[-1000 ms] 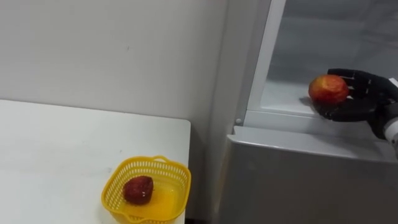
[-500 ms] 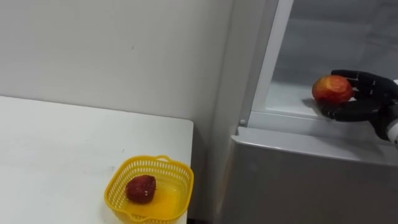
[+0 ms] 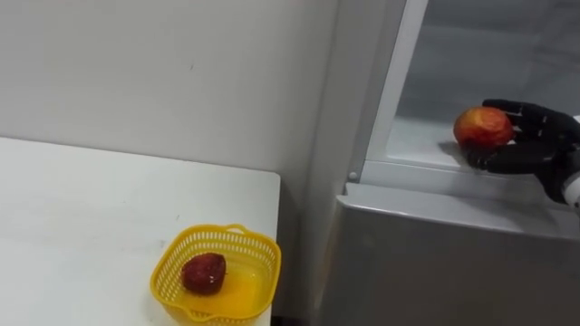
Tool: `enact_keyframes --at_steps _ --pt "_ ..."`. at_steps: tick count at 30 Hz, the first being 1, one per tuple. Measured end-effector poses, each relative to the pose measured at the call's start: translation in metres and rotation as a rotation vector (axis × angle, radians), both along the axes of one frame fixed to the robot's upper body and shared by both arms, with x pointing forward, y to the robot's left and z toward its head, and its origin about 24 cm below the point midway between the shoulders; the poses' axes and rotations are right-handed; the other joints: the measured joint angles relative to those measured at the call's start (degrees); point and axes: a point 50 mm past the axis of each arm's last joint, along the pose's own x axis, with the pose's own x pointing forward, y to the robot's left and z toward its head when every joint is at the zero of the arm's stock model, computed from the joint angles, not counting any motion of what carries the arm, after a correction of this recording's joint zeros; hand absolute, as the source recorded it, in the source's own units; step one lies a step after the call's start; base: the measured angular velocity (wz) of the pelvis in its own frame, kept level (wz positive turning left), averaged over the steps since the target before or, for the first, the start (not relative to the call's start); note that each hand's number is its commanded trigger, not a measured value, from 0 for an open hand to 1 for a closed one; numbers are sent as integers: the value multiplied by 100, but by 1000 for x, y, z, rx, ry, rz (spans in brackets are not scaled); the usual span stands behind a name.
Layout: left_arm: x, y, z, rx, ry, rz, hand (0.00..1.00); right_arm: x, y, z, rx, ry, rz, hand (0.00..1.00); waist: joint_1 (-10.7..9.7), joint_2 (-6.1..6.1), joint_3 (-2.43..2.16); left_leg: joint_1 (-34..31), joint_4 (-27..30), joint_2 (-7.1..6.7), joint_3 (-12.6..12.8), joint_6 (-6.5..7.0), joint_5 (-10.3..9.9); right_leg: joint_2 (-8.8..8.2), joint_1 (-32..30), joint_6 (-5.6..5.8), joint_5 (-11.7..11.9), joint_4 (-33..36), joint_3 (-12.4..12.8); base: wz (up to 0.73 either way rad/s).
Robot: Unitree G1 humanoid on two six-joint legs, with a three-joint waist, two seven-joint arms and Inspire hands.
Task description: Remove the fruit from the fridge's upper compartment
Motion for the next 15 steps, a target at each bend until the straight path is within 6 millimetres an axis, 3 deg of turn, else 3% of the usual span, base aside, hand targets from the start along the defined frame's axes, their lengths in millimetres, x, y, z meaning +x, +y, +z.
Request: enact_keyframes --at_steps 9,15 --pt "14 -2 0 -3 -55 -30 0 1 16 20 -57 -87 9 100 45 194 -22 -8 4 -2 4 0 1 -7 -21 0 0 7 -2 0" --pt "14 -2 -1 2 -54 -31 0 -8 36 42 -184 -202 31 100 1 231 -26 -68 33 -1 11 -3 3 -10 -85 0 0 1 4 0"
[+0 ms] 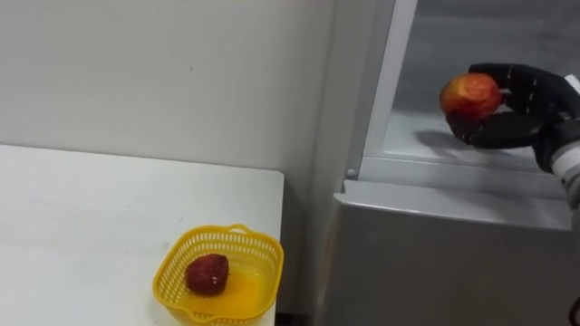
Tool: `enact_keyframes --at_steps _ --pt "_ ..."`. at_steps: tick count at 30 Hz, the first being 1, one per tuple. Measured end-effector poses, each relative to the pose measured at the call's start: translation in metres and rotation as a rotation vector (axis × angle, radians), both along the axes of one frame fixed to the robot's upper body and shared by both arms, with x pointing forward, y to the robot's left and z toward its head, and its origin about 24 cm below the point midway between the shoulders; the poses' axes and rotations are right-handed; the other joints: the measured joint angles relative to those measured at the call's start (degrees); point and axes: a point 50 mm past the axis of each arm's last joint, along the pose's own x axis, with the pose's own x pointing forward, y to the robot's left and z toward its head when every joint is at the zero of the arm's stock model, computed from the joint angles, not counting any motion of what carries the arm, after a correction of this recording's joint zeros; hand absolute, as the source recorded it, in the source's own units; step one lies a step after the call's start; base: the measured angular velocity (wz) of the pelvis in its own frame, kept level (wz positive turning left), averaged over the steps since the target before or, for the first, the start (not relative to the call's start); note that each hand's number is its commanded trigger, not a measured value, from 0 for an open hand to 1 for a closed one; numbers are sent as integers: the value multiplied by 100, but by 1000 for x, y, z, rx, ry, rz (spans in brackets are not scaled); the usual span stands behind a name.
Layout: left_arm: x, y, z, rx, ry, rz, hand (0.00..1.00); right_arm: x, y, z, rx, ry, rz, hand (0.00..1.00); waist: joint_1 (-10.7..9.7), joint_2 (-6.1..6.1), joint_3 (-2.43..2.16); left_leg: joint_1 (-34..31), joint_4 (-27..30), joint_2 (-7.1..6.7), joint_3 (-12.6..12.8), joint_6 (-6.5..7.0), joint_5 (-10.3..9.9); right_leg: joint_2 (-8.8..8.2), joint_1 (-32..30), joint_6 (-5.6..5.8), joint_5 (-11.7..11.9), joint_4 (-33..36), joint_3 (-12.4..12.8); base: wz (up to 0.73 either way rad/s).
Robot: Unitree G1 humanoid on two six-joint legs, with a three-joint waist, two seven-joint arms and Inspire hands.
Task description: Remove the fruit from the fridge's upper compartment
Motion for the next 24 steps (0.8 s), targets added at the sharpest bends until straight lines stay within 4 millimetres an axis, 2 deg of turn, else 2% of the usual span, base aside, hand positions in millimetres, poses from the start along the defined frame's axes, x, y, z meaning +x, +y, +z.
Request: enact_keyframes --at_steps 5,10,12,15,18,21,24 --pt "-1 -3 -2 2 16 -21 0 -10 23 5 -88 -78 27 100 5 72 5 76 -30 5 98 1 0 6 27 0 0 0 81 -9" --pt "-2 -5 -3 -4 14 -33 0 -22 38 18 -129 -174 55 100 -140 136 9 43 -28 6 122 3 0 -11 -12 0 0 17 150 -4" --pt "1 -7 -3 -3 -2 -42 0 -36 53 33 -203 -277 68 100 -260 143 7 -18 -25 9 133 3 0 -1 -51 0 0 23 153 0" --pt "7 -11 -3 -14 -32 -73 0 -50 65 50 -261 -410 75 100 -315 140 4 6 -25 9 158 3 0 0 -39 0 0 25 184 -3" --pt "11 -13 -3 -24 -52 -92 0 -62 73 55 -308 -484 83 100 -273 140 9 72 -39 14 228 4 -1 0 -5 -1 1 24 247 -13" --pt "14 -14 -4 -25 -50 -99 0 -84 89 56 -327 -572 145 100 -274 162 24 77 -73 15 243 10 -5 15 -26 0 1 22 294 -5" --pt "14 -14 -4 -25 -53 -100 0 -94 98 60 -315 -625 180 100 -230 195 43 89 -126 17 291 13 -7 20 -37 -3 5 26 338 -7"
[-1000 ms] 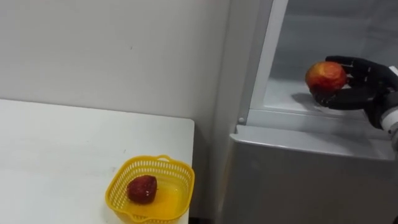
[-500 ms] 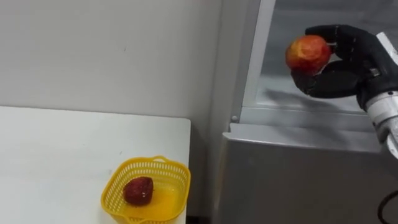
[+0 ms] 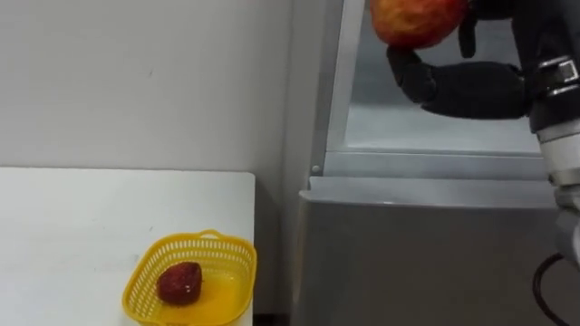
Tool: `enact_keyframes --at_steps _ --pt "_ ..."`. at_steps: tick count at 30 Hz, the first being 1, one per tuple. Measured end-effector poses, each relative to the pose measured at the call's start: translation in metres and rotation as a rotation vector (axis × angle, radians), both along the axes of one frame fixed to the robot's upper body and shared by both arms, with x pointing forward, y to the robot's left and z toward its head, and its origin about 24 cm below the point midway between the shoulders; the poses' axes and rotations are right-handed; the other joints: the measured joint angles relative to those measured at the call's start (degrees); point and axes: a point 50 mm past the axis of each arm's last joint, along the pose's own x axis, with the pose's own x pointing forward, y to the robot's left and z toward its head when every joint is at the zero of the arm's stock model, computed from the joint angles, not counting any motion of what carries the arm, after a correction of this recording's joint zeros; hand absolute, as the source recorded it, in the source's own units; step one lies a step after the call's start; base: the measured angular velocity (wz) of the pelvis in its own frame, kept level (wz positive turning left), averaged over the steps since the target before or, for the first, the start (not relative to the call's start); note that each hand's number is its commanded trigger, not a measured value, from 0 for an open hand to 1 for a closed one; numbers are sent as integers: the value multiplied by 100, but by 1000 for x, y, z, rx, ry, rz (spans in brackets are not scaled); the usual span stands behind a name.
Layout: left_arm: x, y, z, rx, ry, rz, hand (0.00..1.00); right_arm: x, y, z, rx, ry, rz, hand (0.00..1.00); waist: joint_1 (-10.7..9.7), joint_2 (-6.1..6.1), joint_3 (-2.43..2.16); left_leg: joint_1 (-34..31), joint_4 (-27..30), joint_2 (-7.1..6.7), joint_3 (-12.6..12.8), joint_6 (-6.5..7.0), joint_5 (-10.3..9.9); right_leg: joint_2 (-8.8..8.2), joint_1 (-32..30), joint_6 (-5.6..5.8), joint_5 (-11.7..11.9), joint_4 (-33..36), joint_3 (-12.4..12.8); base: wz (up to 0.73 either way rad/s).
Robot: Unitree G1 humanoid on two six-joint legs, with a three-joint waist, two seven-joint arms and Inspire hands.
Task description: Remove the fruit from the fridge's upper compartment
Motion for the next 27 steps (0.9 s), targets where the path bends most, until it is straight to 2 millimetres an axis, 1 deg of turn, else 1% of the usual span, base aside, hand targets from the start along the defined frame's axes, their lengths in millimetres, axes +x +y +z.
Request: enact_keyframes --at_steps 2,4,5,7,9,12,15,17,18,20,21,22,24,27 --pt "-1 0 0 -3 2 -1 0 -6 5 3 -5 -36 20 100 2 1 1 7 -4 0 10 0 0 4 0 0 0 -1 23 -2" --pt "-3 0 0 -6 9 -2 0 -10 13 3 -10 -60 53 100 57 17 11 67 -14 1 26 -1 0 17 17 -1 1 -1 90 -9" --pt "-4 -1 -1 -11 14 -8 0 -11 18 0 -25 -63 66 100 93 25 14 95 -18 6 25 0 0 22 39 -1 1 -1 118 -8" --pt "0 -3 -1 -21 8 -30 0 -13 25 -8 -65 -55 75 100 151 20 8 101 -16 21 24 -1 0 13 40 -1 1 1 128 -2" --pt "3 -5 -2 -38 12 -56 0 -13 38 -19 -156 -40 69 100 207 7 5 92 -10 19 17 -1 0 25 30 -1 1 4 127 0" --pt "1 -7 -3 -46 34 -91 0 -15 56 -29 -270 -48 71 100 205 -29 12 85 -20 17 7 -1 -1 26 26 -1 1 5 118 0" --pt "1 -8 -3 -58 44 -98 0 -19 63 -31 -309 -69 78 100 261 -81 4 87 -32 -2 -1 -1 -1 26 24 -1 1 2 114 1" --pt "1 -7 -3 -58 46 -98 0 -24 67 -29 -330 -101 88 100 304 -123 14 82 -32 -8 -34 -1 -1 22 45 -1 1 -5 73 9" --pt "1 -6 -3 -56 47 -97 0 -27 68 -28 -342 -123 86 100 330 -163 7 72 -34 -8 -37 -1 -1 23 39 -1 0 -6 65 8" --pt "0 -5 -3 -57 59 -93 0 -30 70 -26 -383 -159 66 100 399 -201 -1 77 -48 -12 -40 -1 -1 30 35 -1 0 -10 57 -2" --pt "0 -4 -3 -62 61 -88 0 -31 72 -27 -403 -167 66 100 464 -212 -4 93 -71 -13 -30 -1 -1 30 41 -1 0 -9 52 -4" --pt "0 -4 -3 -63 60 -87 0 -31 73 -28 -411 -169 67 100 469 -215 -3 97 -80 -13 -23 -2 -1 30 38 -1 0 -11 53 0" --pt "1 -4 -3 -64 59 -89 0 -32 78 -31 -446 -167 74 100 562 -216 -3 95 -81 -9 -26 -1 0 24 35 -1 0 -18 18 0" --pt "4 -4 -2 -61 53 -99 0 -33 86 -37 -490 -159 89 100 621 -219 -1 83 -92 -5 -46 -1 0 14 27 -1 0 -18 -61 3"
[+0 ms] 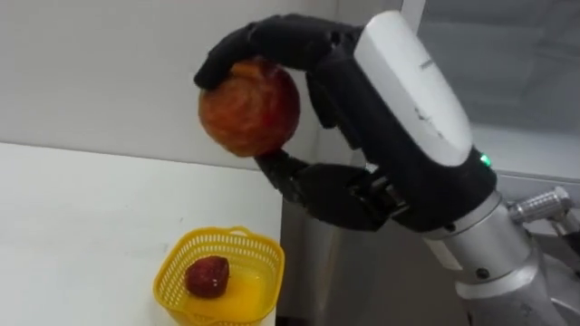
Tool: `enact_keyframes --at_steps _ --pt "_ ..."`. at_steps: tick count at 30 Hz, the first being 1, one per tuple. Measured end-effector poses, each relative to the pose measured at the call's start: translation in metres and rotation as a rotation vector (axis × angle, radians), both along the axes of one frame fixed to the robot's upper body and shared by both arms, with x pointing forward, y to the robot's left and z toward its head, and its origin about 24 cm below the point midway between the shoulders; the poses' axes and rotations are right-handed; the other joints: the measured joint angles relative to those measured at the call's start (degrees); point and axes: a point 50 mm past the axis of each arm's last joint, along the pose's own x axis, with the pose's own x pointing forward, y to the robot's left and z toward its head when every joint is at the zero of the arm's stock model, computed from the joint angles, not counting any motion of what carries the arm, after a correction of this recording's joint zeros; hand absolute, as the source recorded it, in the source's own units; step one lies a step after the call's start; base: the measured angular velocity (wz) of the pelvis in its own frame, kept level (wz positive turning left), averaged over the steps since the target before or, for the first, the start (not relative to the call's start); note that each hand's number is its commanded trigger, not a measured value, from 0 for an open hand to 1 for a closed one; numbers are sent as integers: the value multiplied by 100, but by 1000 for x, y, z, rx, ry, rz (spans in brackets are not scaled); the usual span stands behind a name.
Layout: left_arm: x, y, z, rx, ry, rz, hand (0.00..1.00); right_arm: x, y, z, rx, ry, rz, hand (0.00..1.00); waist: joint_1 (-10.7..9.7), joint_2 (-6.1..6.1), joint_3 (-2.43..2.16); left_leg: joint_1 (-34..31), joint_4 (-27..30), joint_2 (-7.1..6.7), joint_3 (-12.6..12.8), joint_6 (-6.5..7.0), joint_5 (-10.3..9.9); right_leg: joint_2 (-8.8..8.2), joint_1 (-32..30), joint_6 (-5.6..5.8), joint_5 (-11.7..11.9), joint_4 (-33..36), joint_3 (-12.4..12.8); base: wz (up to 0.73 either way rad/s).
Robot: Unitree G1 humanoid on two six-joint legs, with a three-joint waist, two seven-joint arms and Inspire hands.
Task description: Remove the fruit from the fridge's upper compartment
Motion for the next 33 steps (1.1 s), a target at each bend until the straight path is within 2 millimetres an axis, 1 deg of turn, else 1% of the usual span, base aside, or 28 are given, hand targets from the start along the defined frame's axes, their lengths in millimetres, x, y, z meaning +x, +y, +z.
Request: enact_keyframes --at_steps 4,6,7,9,11,14,15,16,19,21,22,23,25,27,30,33 --pt "1 1 0 -2 -2 -3 0 -2 11 -8 -42 32 38 100 19 -21 15 -1 1 -6 -46 0 0 -8 26 1 0 -1 -74 7" --pt "4 1 1 -2 -7 -7 0 0 17 -14 -57 65 59 100 61 -64 42 4 2 -7 -101 -1 1 -8 46 1 0 -2 -96 9" --pt "5 1 1 -2 -9 -8 0 1 18 -16 -59 73 61 100 78 -74 46 4 3 -6 -107 0 1 -8 48 1 0 -2 -104 6" --pt "9 2 1 1 -15 -10 0 4 22 -22 -83 95 54 100 194 -105 66 -9 -6 -5 -127 0 1 -7 45 1 -1 -5 -118 5" --pt "9 2 2 -3 -12 -14 0 8 25 -29 -114 103 29 100 309 -114 69 -15 -30 -7 -143 0 1 -6 39 1 -1 -6 -126 7" --pt "9 3 2 -19 1 -21 0 17 29 -40 -167 120 -26 100 361 -146 65 -43 6 -13 -253 0 2 -6 39 2 -1 -5 -125 17" --pt "9 2 2 -25 6 -22 0 21 29 -44 -184 130 -47 100 443 -157 64 -46 5 -21 -261 -1 3 -2 40 3 -2 -6 -122 9" --pt "9 2 2 -26 8 -26 0 23 29 -46 -190 138 -54 100 475 -164 60 -45 5 -27 -262 -1 3 0 41 3 -2 -7 -122 5" --pt "9 0 1 -28 17 -53 0 32 31 -62 -247 180 -95 100 570 -183 65 -38 6 -34 -300 -2 4 1 51 3 -2 -17 -114 6" --pt "9 -1 1 -28 16 -57 0 38 33 -77 -291 226 -110 100 623 -196 65 -86 17 -21 -319 -2 4 -6 55 3 -2 -73 -116 3" --pt "10 -1 1 -27 15 -57 0 39 34 -80 -301 233 -117 100 623 -201 67 -92 27 -26 -330 -2 4 -12 59 3 -2 -102 -121 9" --pt "10 -1 1 -27 13 -57 0 43 34 -86 -308 256 -129 100 625 -200 85 -119 58 -34 -345 -1 4 -17 58 3 -2 -109 -132 8" --pt "11 0 1 -24 10 -59 0 51 33 -96 -310 304 -151 100 645 -203 88 -168 114 -36 -352 -1 4 -20 41 3 -2 -107 -142 5" --pt "14 0 2 -24 5 -60 0 60 29 -112 -333 361 -197 100 693 -213 94 -215 117 -42 -340 -2 4 -39 -21 3 -2 -95 -139 0" --pt "17 0 2 -24 -3 -65 0 70 22 -128 -360 426 -258 100 777 -221 91 -317 160 -46 -342 -1 4 -28 -106 4 -2 -88 -145 -3" --pt "19 1 3 -20 -10 -63 0 75 16 -137 -375 468 -283 100 784 -219 91 -408 195 -91 -347 -1 4 -32 -169 4 -2 -89 -156 0"
